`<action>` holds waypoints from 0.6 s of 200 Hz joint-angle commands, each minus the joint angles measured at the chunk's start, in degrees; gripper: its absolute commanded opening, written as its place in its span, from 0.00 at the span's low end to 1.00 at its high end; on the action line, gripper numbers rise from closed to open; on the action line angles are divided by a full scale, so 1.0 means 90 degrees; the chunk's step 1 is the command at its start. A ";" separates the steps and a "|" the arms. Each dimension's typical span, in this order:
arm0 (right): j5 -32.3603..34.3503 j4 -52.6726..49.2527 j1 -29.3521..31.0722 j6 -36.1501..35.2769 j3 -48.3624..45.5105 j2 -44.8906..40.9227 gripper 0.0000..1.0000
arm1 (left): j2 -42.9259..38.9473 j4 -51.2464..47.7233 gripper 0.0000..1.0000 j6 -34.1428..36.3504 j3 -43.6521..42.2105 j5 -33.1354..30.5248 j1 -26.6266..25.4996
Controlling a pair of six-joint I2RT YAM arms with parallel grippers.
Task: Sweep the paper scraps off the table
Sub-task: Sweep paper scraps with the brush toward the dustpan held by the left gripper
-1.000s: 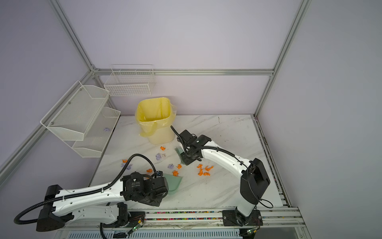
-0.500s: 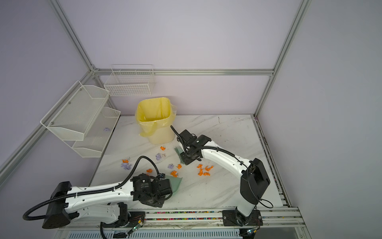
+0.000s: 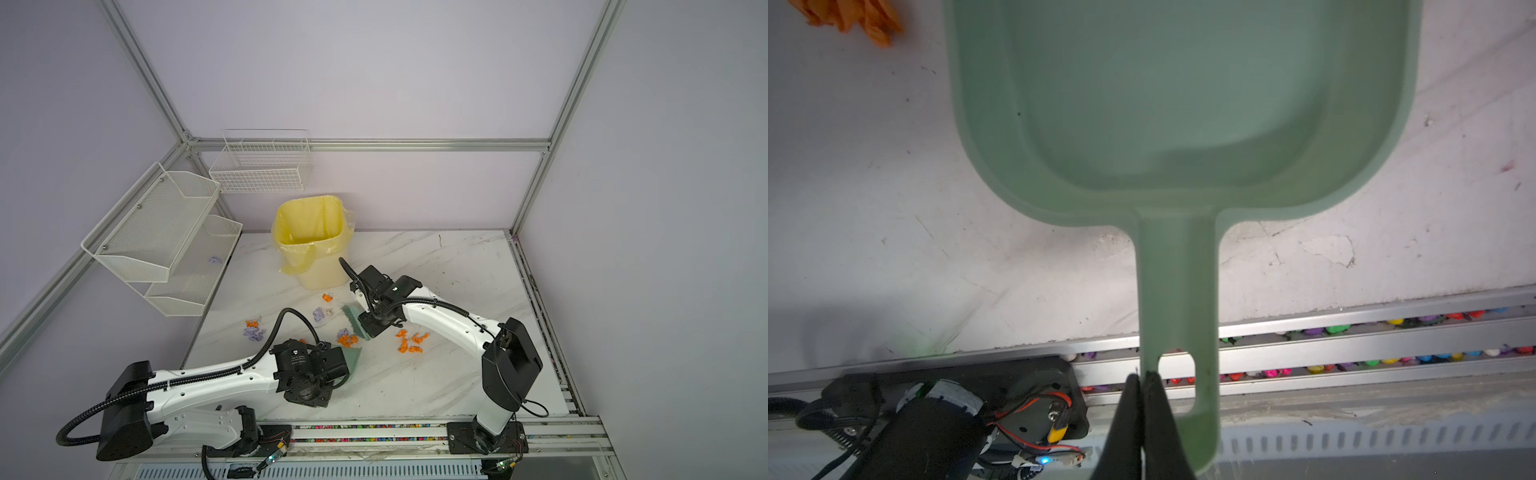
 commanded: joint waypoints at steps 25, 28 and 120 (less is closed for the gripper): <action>-0.1184 0.0331 0.0313 -0.0356 -0.0463 -0.0644 0.00 | 0.0341 0.0186 0.00 0.0475 0.0310 0.0081 0.0190; -0.1214 0.0343 0.0322 -0.0369 -0.0492 -0.0677 0.00 | 0.0377 0.0184 0.00 0.0485 0.0336 0.0079 0.0190; -0.0756 0.0361 0.0338 0.0059 -0.1001 -0.1859 0.00 | 0.0517 0.0185 0.00 0.0562 0.0660 0.0057 0.0191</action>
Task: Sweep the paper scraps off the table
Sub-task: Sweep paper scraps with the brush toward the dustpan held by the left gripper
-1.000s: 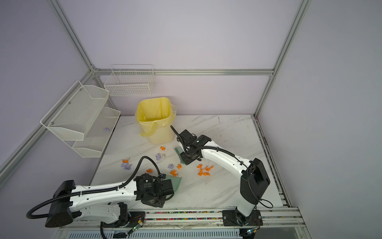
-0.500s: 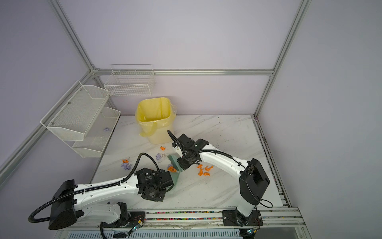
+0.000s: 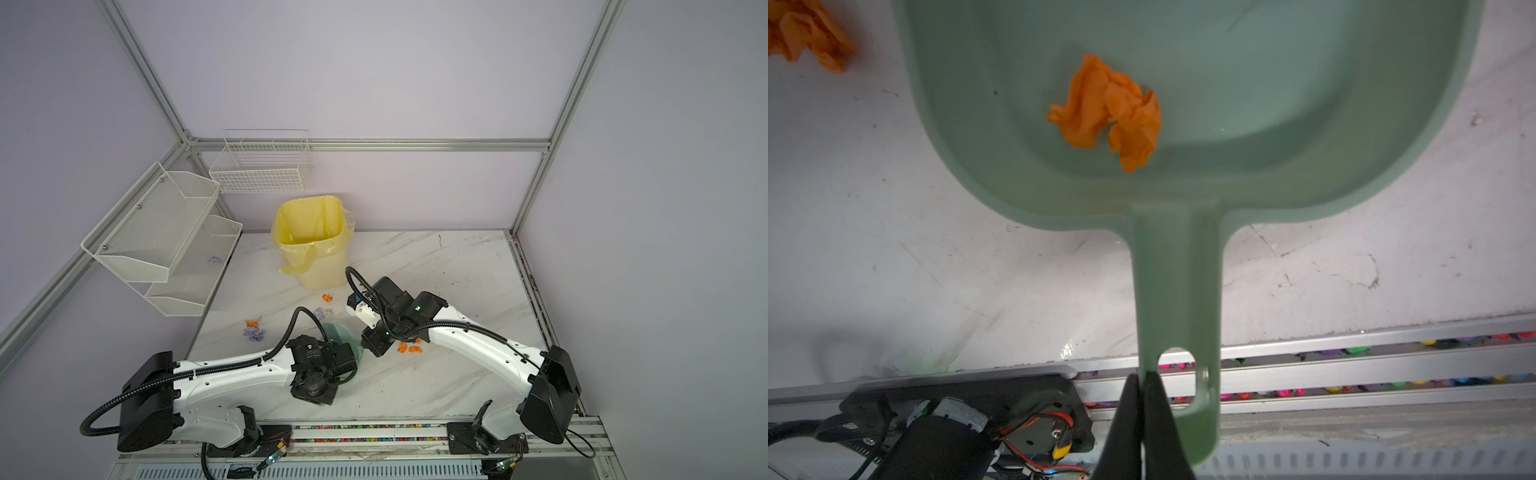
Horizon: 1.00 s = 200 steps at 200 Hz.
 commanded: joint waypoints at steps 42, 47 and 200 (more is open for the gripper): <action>0.1601 0.0143 -0.0041 0.0657 0.0165 -0.0162 0.00 | -0.0525 -0.0170 0.00 -0.0134 0.0393 -0.0047 0.0039; 0.1648 0.0137 -0.0065 0.0677 0.0184 -0.0124 0.00 | -0.0574 -0.0231 0.00 -0.0163 0.0381 -0.0066 0.0042; 0.1591 0.0660 -0.0198 0.0528 0.0878 0.1169 0.00 | -0.0796 -0.0269 0.00 -0.0494 0.0123 -0.0233 -0.0305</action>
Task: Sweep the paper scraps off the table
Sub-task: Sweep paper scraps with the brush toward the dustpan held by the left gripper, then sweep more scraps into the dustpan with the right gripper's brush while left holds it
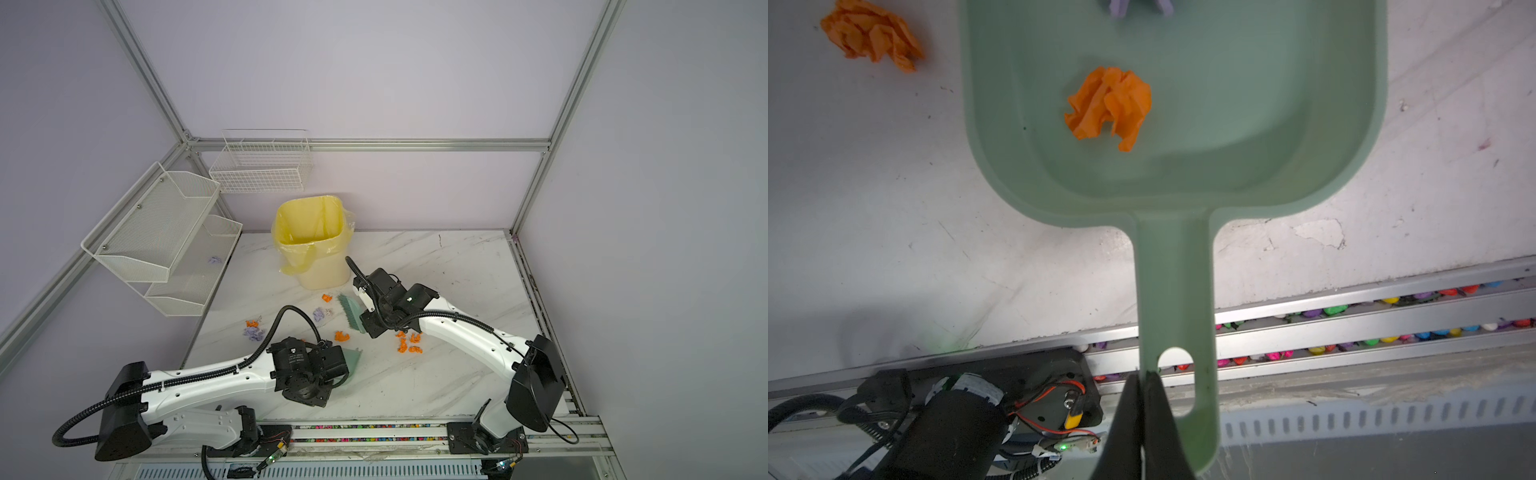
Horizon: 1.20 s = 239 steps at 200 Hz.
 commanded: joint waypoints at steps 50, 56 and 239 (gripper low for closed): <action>0.0057 0.0426 -0.0022 -0.0384 0.0867 0.1047 0.00 | -0.0088 0.0442 0.00 -0.0109 -0.0278 0.0053 0.0104; 0.0054 0.0427 -0.0027 -0.0400 0.0881 0.1092 0.00 | -0.0090 0.0450 0.00 -0.0108 -0.0308 0.0063 0.0138; -0.1378 0.0193 0.0476 -0.0329 -0.0640 -0.0677 0.00 | 0.0415 0.0668 0.00 0.0397 -0.0311 0.0075 0.0537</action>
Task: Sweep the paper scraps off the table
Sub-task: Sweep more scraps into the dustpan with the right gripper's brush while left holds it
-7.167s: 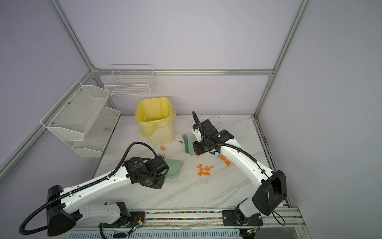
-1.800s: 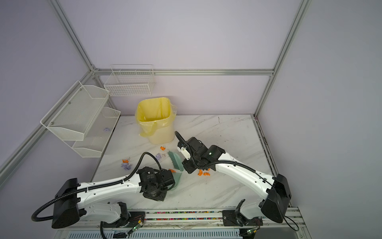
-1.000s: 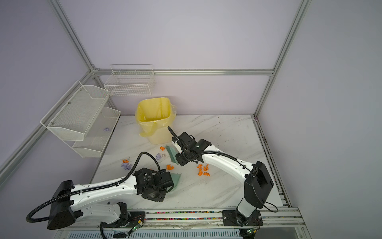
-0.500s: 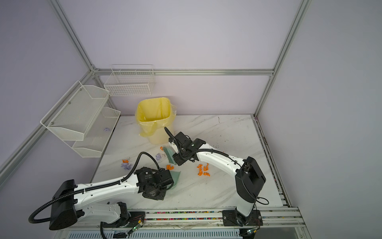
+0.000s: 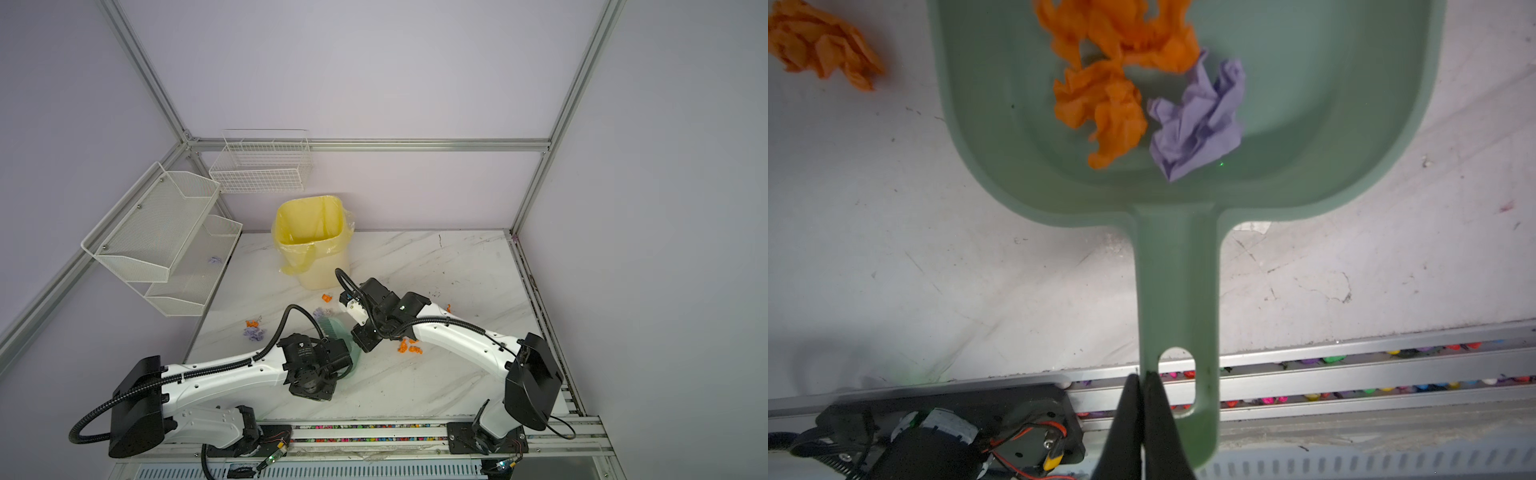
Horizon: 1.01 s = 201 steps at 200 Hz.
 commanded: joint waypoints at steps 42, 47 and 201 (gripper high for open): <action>0.0950 -0.0177 0.0010 0.0865 -0.0248 -0.0748 0.00 | -0.0014 0.0046 0.00 0.0133 0.0036 -0.0213 0.0048; 0.0990 -0.0160 -0.0022 0.0940 -0.0232 -0.0750 0.00 | -0.0014 0.0039 0.00 0.0140 0.0055 -0.0276 0.0048; 0.0487 0.0477 -0.0358 0.1845 -0.0844 -0.1210 0.00 | 0.0079 0.0305 0.00 0.0037 0.0673 -0.0830 0.0048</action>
